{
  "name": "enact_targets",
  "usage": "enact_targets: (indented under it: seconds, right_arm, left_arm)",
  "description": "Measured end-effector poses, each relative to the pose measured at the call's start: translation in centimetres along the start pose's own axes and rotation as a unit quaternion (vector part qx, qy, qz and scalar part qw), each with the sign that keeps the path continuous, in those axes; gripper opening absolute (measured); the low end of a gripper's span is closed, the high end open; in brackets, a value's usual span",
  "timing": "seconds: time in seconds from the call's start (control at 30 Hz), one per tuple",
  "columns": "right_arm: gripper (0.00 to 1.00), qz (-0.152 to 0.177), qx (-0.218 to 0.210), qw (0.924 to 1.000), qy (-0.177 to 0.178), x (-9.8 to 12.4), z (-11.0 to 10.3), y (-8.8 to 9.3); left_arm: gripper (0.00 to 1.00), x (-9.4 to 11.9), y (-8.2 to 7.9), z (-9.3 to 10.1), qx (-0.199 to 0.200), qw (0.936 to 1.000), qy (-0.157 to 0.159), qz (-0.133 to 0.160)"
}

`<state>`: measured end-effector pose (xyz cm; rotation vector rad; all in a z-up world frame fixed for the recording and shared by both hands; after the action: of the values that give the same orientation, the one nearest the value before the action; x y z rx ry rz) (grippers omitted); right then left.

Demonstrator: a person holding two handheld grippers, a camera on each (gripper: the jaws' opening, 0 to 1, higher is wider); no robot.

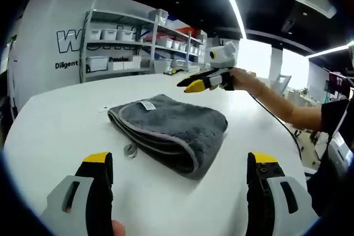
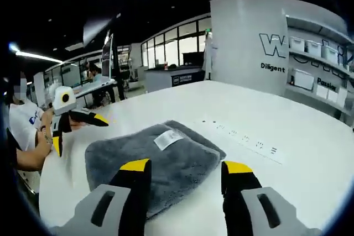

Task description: Open the folded towel by lifting each exposed corner and separating the folded layers until the towel lies flat within the target outline without major curled edges

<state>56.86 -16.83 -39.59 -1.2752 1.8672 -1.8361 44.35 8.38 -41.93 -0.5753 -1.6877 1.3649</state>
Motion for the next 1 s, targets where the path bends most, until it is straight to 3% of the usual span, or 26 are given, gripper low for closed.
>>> enact_targets:
  seconds: [0.2,0.63,0.73,0.87,1.0]
  right_arm:
    - [0.44,-0.003,-0.004,0.9998,0.018,-2.0,2.0,-0.2]
    - [0.31,-0.018,-0.039,0.9987,0.029,-4.6,3.2,0.9]
    - [0.15,-0.014,-0.042,0.9988,0.02,-4.9,3.1,1.1]
    - [0.05,-0.004,-0.047,0.9986,0.026,-4.7,3.3,1.2]
    - [0.02,0.008,-0.06,0.9981,0.013,-4.0,3.0,1.1]
  left_arm:
    - [1.0,0.1,-0.3,-0.2,0.007,0.9999,0.001,0.01]
    - [1.0,0.2,-0.4,0.1,0.012,0.9998,0.0,0.014]
    - [1.0,0.3,-0.5,0.1,0.014,0.9998,0.0,0.017]
    - [1.0,0.4,-0.7,0.0,0.012,0.9997,-0.001,0.02]
    - [1.0,0.5,-0.8,-0.1,0.017,0.9995,-0.003,0.026]
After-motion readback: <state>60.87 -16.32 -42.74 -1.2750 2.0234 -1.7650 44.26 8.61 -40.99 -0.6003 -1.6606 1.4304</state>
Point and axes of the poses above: the point that each gripper's makers call its tool centre point, and the gripper's own axes: x roughly backward along the fingers, z roughly to its right, y roughly out of its underside, the point moved 5 cm from there along x, roughly backward along the fingers, and after that the axes turned 8 degrees about -x, right-handed, at the moved point
